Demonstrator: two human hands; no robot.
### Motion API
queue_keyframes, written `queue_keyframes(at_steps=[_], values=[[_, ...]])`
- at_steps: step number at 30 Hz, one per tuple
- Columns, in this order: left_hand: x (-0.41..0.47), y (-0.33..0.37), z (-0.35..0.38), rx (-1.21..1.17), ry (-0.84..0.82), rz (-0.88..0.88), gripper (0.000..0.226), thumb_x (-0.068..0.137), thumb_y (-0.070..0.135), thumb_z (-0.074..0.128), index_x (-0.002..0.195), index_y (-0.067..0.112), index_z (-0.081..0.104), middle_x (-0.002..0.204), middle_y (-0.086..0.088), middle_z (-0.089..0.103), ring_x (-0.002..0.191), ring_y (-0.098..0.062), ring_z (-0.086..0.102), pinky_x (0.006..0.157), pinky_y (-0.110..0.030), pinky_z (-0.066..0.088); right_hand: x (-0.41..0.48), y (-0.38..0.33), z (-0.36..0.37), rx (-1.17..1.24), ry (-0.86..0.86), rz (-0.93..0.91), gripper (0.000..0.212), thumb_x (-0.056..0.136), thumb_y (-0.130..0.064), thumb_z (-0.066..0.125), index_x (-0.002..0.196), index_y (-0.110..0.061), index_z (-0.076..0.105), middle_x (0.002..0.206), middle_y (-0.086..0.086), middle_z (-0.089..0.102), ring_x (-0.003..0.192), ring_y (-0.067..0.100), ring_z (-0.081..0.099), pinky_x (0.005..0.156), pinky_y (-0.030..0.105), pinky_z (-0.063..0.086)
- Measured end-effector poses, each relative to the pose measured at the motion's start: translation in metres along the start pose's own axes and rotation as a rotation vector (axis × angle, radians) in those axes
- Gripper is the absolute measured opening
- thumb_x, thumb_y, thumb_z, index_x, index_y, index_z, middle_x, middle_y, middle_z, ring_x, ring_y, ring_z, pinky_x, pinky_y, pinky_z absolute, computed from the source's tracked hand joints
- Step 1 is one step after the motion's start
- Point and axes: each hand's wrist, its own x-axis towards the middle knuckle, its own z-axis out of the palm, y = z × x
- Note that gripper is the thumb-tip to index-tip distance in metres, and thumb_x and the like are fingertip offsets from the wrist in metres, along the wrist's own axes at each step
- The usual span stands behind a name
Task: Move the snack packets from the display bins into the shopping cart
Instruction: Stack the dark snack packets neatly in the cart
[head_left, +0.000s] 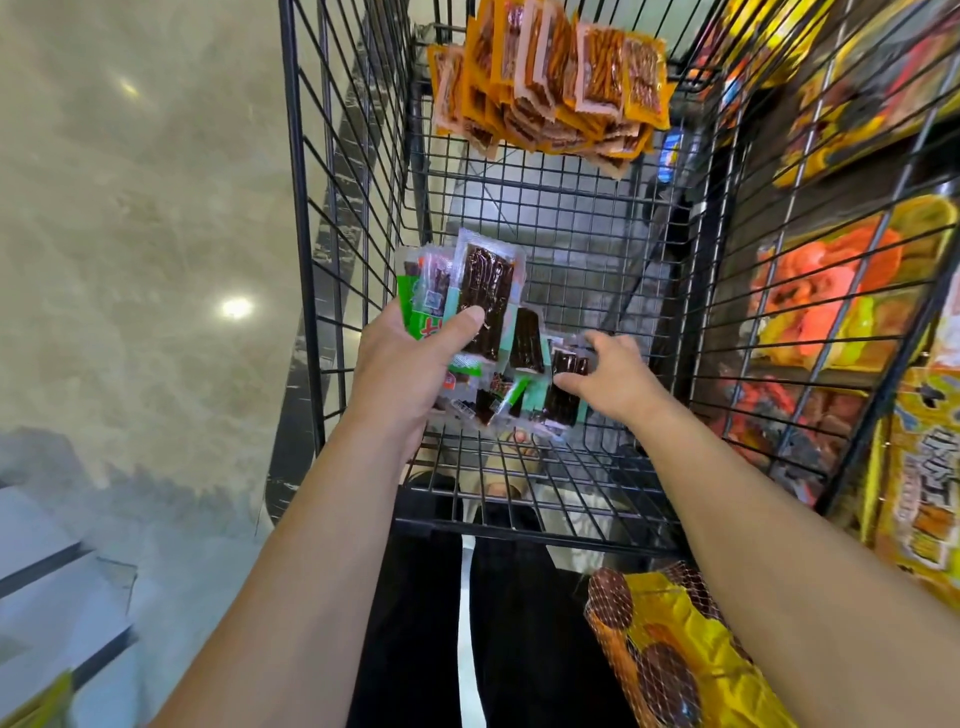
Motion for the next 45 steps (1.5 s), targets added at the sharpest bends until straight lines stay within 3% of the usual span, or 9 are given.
queue_keyframes(at_steps=[5,10,14,18,21,27,33,41,45], values=[[0.000,-0.001,0.000,0.008,0.015,-0.016,0.027,0.088,0.039,0.083,0.113,0.036,0.073,0.106,0.015,0.080,0.098,-0.004,0.076,0.090,-0.040,0.057,-0.002,0.000,0.010,-0.032,-0.022,0.017,0.072,0.086,-0.029,0.084,0.145,-0.020,0.045,0.133,0.004,0.049,0.124,0.025,0.056,0.104,0.042,0.046],[-0.001,-0.001,0.000,-0.002,0.005,-0.015,0.026,0.089,0.037,0.083,0.112,0.034,0.074,0.104,0.017,0.080,0.090,0.002,0.075,0.082,-0.035,0.054,0.000,0.007,0.013,0.098,-0.042,0.056,0.041,0.088,-0.023,0.083,0.113,-0.021,0.051,0.108,-0.001,0.061,0.085,0.010,0.058,0.064,0.029,0.042],[-0.002,-0.002,-0.001,-0.014,-0.002,-0.024,0.025,0.089,0.036,0.084,0.112,0.035,0.073,0.105,0.017,0.080,0.091,0.001,0.076,0.089,-0.041,0.057,0.000,0.010,0.015,0.288,-0.047,0.117,0.033,0.086,-0.013,0.083,0.106,-0.016,0.057,0.100,0.002,0.066,0.084,0.018,0.066,0.066,0.033,0.054],[-0.003,-0.002,0.000,-0.023,-0.009,-0.033,0.027,0.089,0.037,0.083,0.114,0.036,0.073,0.107,0.016,0.080,0.096,-0.002,0.076,0.096,-0.044,0.056,-0.005,0.014,0.013,0.465,-0.066,0.170,0.029,0.087,-0.003,0.081,0.095,-0.018,0.058,0.088,0.002,0.066,0.060,0.006,0.065,0.039,0.019,0.047],[-0.005,-0.001,0.000,-0.034,-0.016,-0.038,0.027,0.089,0.036,0.083,0.114,0.037,0.073,0.108,0.017,0.080,0.098,-0.002,0.076,0.101,-0.046,0.054,-0.009,0.016,0.003,0.532,-0.053,0.201,0.031,0.085,0.000,0.080,0.100,-0.020,0.063,0.100,0.004,0.073,0.084,0.016,0.073,0.061,0.033,0.062],[-0.006,-0.001,0.002,-0.051,-0.010,-0.046,0.030,0.088,0.036,0.084,0.116,0.036,0.073,0.110,0.014,0.080,0.107,-0.010,0.075,0.105,-0.052,0.053,-0.018,0.016,-0.032,0.611,0.046,0.158,0.033,0.084,-0.003,0.082,0.109,-0.022,0.071,0.103,0.003,0.076,0.088,0.021,0.077,0.073,0.039,0.063],[-0.006,-0.002,0.001,-0.058,-0.007,-0.040,0.032,0.087,0.038,0.084,0.117,0.036,0.072,0.110,0.014,0.080,0.107,-0.011,0.075,0.104,-0.051,0.054,-0.019,0.004,-0.036,0.932,-0.174,0.110,0.041,0.085,0.006,0.075,0.122,-0.009,0.068,0.107,0.015,0.078,0.097,0.029,0.077,0.075,0.040,0.063],[-0.004,-0.005,0.001,-0.046,0.000,-0.020,0.029,0.087,0.039,0.084,0.114,0.038,0.072,0.107,0.017,0.080,0.095,0.000,0.076,0.091,-0.042,0.057,0.004,-0.010,-0.004,0.638,-0.042,0.076,0.028,0.084,-0.009,0.083,0.105,-0.024,0.073,0.108,0.004,0.076,0.101,0.024,0.073,0.085,0.043,0.060],[-0.003,-0.005,0.000,-0.045,-0.001,-0.005,0.028,0.088,0.038,0.084,0.114,0.036,0.073,0.106,0.017,0.080,0.093,0.000,0.076,0.083,-0.037,0.055,0.011,-0.018,0.010,0.511,0.026,-0.012,0.030,0.083,-0.014,0.085,0.090,-0.038,0.067,0.095,-0.016,0.065,0.086,-0.001,0.059,0.064,0.023,0.046]])
